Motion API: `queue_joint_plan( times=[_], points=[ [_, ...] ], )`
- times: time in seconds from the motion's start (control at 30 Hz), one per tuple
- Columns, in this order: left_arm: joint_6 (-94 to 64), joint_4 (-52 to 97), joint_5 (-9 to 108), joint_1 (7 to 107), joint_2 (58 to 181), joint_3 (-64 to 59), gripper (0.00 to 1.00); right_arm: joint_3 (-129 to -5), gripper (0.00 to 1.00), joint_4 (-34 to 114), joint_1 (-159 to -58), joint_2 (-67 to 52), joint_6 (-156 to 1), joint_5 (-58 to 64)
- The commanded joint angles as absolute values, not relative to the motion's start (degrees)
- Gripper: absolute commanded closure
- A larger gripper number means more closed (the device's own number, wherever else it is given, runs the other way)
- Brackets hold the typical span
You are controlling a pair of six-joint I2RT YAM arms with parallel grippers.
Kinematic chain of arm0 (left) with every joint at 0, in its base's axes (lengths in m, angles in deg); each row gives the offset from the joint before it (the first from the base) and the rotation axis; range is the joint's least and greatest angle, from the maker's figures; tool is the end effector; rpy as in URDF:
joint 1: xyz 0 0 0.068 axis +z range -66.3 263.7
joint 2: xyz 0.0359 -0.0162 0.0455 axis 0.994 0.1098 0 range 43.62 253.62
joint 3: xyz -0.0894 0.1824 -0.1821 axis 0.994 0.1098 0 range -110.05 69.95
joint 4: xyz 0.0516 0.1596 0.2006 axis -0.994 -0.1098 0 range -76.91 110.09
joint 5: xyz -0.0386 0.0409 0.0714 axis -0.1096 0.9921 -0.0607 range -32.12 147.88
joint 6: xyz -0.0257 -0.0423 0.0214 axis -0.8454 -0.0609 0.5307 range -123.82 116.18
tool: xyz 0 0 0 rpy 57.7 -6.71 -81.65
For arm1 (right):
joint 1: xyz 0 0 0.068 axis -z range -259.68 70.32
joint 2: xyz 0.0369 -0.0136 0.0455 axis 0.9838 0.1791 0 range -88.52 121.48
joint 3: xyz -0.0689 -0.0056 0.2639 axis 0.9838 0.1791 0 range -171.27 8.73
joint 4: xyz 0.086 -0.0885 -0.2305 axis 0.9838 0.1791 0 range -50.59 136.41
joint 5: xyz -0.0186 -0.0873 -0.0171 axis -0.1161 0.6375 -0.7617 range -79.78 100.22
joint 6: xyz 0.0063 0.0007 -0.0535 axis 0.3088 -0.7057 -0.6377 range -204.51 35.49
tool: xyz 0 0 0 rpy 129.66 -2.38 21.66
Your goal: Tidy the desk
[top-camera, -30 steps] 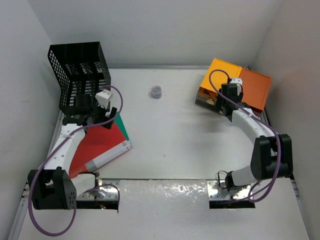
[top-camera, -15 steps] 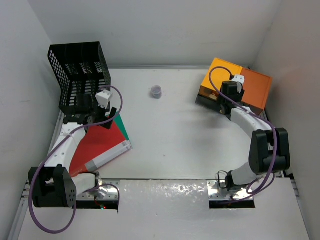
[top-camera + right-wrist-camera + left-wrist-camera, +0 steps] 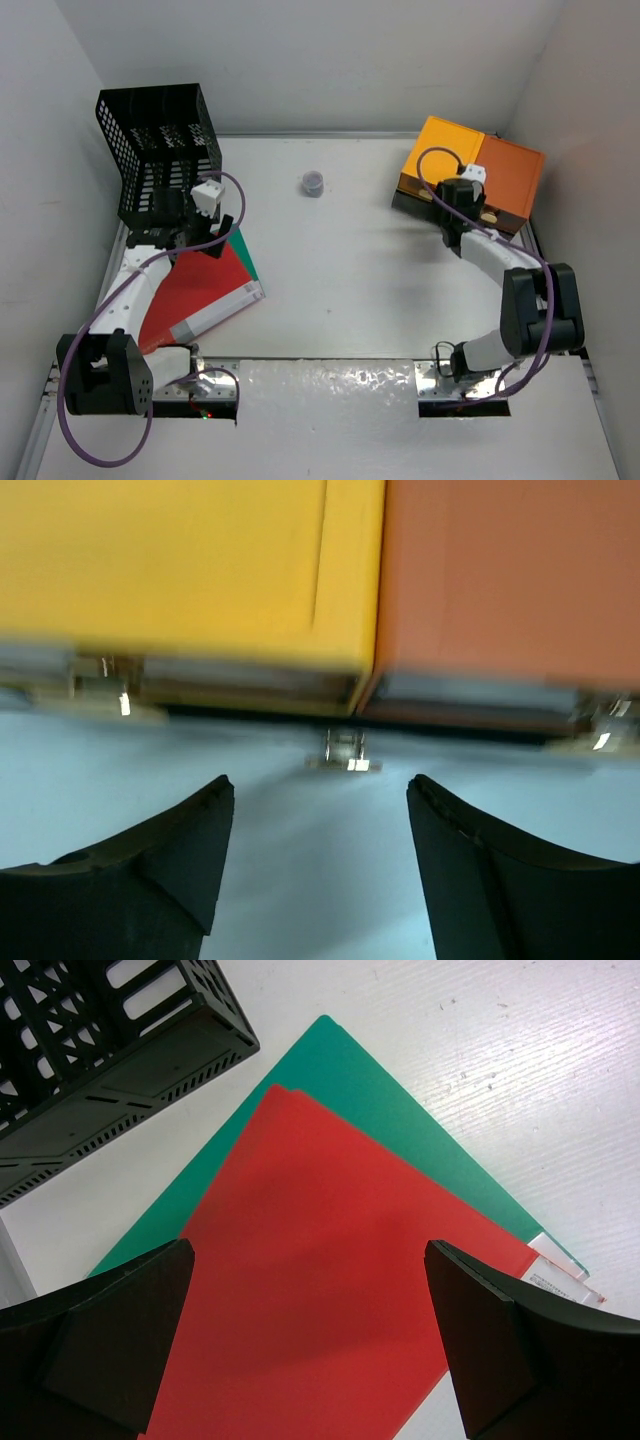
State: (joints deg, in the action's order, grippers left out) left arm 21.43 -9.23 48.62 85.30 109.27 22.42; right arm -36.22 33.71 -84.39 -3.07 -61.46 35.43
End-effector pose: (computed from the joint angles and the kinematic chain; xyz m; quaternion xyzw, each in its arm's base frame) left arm 0.2367 0.0009 0.2544 0.2190 0.9031 0.0108 0.3693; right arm 0.3117 0.0104 0.2026 0.2376 0.8377 -0.0793 0.4853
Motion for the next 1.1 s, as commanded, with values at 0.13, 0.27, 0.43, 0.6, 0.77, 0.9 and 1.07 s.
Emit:
queue_joint_plan(
  times=[0.13, 0.27, 0.43, 0.6, 0.77, 0.9, 1.07],
  points=[
    [21.84, -7.77, 47.95, 85.98, 109.27, 20.64, 0.0, -24.41, 0.22, 16.64, -86.19, -5.74, -57.0, 37.19],
    [21.93, -7.78, 47.6, 85.9, 108.75, 21.08, 0.01, -25.02, 0.24, 14.9, -86.01, -1.79, -58.14, 40.89],
    [22.02, -7.69, 47.6, 85.98, 108.83, 20.9, 0.0, -26.52, 0.29, 10.16, -85.92, 3.05, -59.99, 42.48],
    [22.19, -7.77, 47.86, 85.9, 108.83, 20.9, 0.0, -26.88, 0.4, 8.04, -85.66, 4.99, -59.9, 45.02],
    [22.19, -7.51, 47.86, 85.89, 109.18, 21.08, 0.0, -27.83, 0.44, 7.24, -85.57, 5.78, -61.13, 43.98],
    [22.37, -7.69, 48.12, 85.9, 109.27, 20.99, 0.0, -29.85, 0.45, 8.55, -85.48, 7.28, -62.54, 43.27],
    [22.28, -8.04, 48.12, 85.9, 109.1, 20.99, 0.01, -31.18, 0.47, 9.79, -84.96, 8.07, -62.45, 42.56]
  ],
)
